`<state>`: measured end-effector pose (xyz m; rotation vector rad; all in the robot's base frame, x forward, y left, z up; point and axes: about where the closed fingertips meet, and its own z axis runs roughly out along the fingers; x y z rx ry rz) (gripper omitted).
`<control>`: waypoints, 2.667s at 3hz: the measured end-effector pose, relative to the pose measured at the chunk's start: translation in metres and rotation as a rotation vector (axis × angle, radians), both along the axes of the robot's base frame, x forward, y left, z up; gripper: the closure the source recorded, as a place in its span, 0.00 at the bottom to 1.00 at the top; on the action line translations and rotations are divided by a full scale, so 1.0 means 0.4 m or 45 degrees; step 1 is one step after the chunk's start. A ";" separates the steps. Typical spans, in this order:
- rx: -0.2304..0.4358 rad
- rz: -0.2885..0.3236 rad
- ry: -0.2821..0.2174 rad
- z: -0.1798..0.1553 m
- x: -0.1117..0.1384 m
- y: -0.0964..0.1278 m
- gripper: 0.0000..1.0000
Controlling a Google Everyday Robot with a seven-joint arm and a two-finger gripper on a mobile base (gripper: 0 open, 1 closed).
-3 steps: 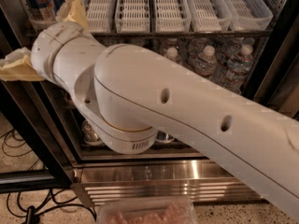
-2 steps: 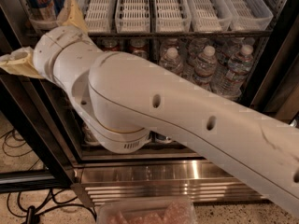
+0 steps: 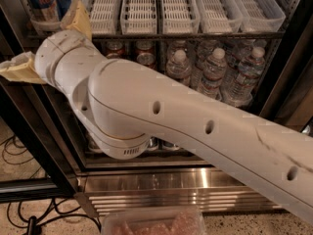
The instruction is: Pick redbull can from top shelf of fridge
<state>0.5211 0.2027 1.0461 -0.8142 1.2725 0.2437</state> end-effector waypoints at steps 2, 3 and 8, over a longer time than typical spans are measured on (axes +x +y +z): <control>0.085 -0.041 -0.045 0.030 0.032 0.015 0.00; 0.103 -0.081 -0.086 0.052 0.058 0.012 0.01; 0.047 -0.188 -0.127 0.059 0.116 0.015 0.25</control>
Offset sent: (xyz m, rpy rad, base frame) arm 0.0304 0.0075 0.0219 0.1149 -0.0750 -0.0747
